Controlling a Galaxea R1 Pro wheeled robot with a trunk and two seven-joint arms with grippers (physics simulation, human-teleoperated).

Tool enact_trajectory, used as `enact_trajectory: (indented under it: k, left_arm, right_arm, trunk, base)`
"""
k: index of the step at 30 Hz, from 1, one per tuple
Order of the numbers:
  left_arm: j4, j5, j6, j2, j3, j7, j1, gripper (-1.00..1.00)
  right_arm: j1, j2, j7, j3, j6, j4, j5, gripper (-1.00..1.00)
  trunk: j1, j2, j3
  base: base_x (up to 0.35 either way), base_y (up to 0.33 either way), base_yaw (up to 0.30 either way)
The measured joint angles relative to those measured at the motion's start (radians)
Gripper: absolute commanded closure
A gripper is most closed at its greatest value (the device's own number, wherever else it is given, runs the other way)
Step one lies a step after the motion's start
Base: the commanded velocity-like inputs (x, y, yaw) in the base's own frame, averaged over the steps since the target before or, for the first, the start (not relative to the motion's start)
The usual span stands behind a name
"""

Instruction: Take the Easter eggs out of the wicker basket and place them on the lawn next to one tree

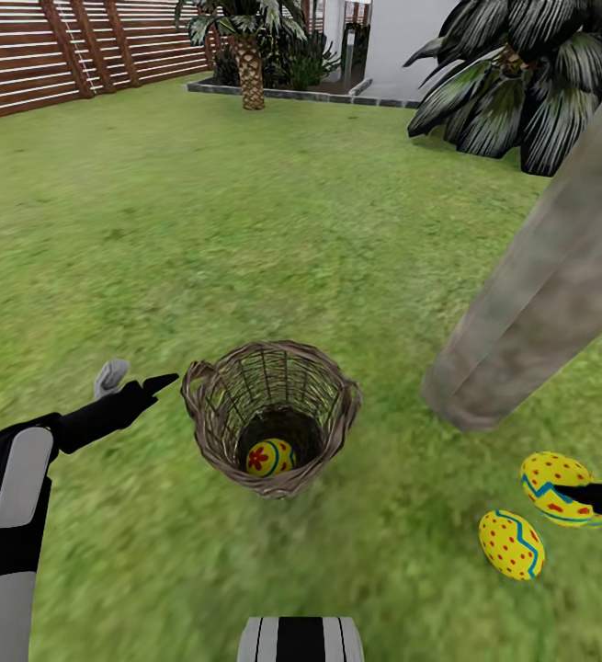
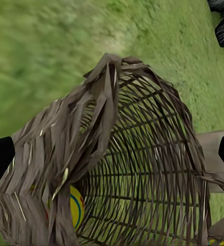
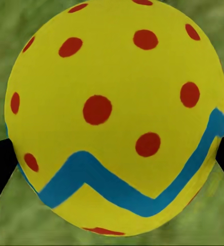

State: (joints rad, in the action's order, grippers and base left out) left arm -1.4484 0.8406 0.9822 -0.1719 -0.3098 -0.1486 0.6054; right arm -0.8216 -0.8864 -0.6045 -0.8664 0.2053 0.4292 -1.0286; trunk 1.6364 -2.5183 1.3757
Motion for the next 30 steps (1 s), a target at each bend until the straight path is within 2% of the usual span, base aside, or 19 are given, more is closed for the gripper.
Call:
enact_trajectory:
  k: [1, 2, 3, 4, 5, 7, 13, 19, 24, 26, 27, 28, 30]
  left_arm:
    - [-0.002, 0.0, 0.001, 0.0, 0.0, 0.0, 0.0, -1.0]
    - [-0.006, 0.0, 0.003, 0.0, 0.0, 0.0, 0.0, -1.0]
    - [-0.008, 0.0, 0.004, 0.0, 0.0, 0.0, 0.0, -1.0]
    - [-0.009, 0.0, 0.005, -0.001, 0.0, -0.001, 0.0, -1.0]
    - [-0.01, 0.0, 0.006, -0.001, 0.0, -0.001, 0.0, -1.0]
    - [-0.01, 0.0, 0.007, -0.002, 0.0, -0.005, 0.0, -1.0]
    - [-0.021, 0.0, 0.01, -0.002, 0.0, -0.014, 0.0, -1.0]
    - [-0.021, 0.0, 0.01, -0.003, 0.0, -0.014, 0.0, -1.0]
    - [-0.021, 0.0, 0.012, -0.003, 0.0, -0.014, 0.0, -1.0]
    - [-0.021, 0.0, 0.012, -0.003, 0.0, -0.014, 0.0, -1.0]
    - [-0.023, 0.0, 0.012, -0.003, 0.0, -0.014, 0.0, -1.0]
    - [-0.025, 0.0, 0.012, -0.003, 0.001, -0.014, 0.0, -1.0]
    - [-0.027, 0.0, 0.012, -0.003, 0.001, -0.014, 0.0, -1.0]
  right_arm:
    - [0.0, 0.028, 0.008, 0.0, -0.034, -0.019, 0.0, 1.0]
    - [0.0, 0.074, 0.045, 0.0, -0.069, -0.064, 0.001, 1.0]
    - [-0.001, 0.105, 0.082, 0.002, -0.08, -0.093, 0.001, 1.0]
    - [-0.001, 0.134, 0.135, 0.002, -0.095, -0.122, 0.001, 1.0]
    - [-0.001, 0.144, 0.169, 0.003, -0.119, -0.134, 0.0, 1.0]
    - [-0.002, 0.151, 0.208, 0.008, -0.158, -0.147, -0.001, 1.0]
    - [-0.003, 0.153, 0.277, 0.015, -0.196, -0.214, -0.001, 1.0]
    - [-0.001, 0.162, 0.29, 0.005, -0.201, -0.256, 0.0, 1.0]
    - [-0.001, 0.201, 0.304, 0.005, -0.208, -0.298, 0.0, 1.0]
    - [-0.001, 0.244, 0.332, 0.004, -0.238, -0.333, 0.0, 1.0]
    - [-0.001, 0.27, 0.351, 0.002, -0.256, -0.357, 0.012, 1.0]
    - [-0.002, 0.285, 0.36, 0.003, -0.263, -0.368, 0.031, 1.0]
    - [-0.002, 0.298, 0.369, 0.005, -0.269, -0.38, 0.068, 1.0]
  trunk:
    - [0.0, 0.0, 0.0]
    - [0.0, 0.0, 0.0]
    - [0.0, 0.0, 0.0]
    - [0.0, 0.0, 0.0]
    - [0.0, 0.0, 0.0]
    - [0.0, 0.0, 0.0]
    - [0.0, 0.0, 0.0]
    - [0.0, 0.0, 0.0]
    - [0.0, 0.0, 0.0]
    - [0.0, 0.0, 0.0]
    - [0.0, 0.0, 0.0]
    - [0.0, 0.0, 0.0]
    - [0.0, 0.0, 0.0]
  base:
    - [0.0, 0.0, 0.0]
    - [0.0, 0.0, 0.0]
    - [0.0, 0.0, 0.0]
    - [0.0, 0.0, 0.0]
    - [0.0, 0.0, 0.0]
    - [0.0, 0.0, 0.0]
    - [0.0, 0.0, 0.0]
    - [0.0, 0.0, 0.0]
    - [0.0, 0.0, 0.0]
    - [0.0, 0.0, 0.0]
    - [0.0, 0.0, 0.0]
    - [0.0, 0.0, 0.0]
    - [0.0, 0.0, 0.0]
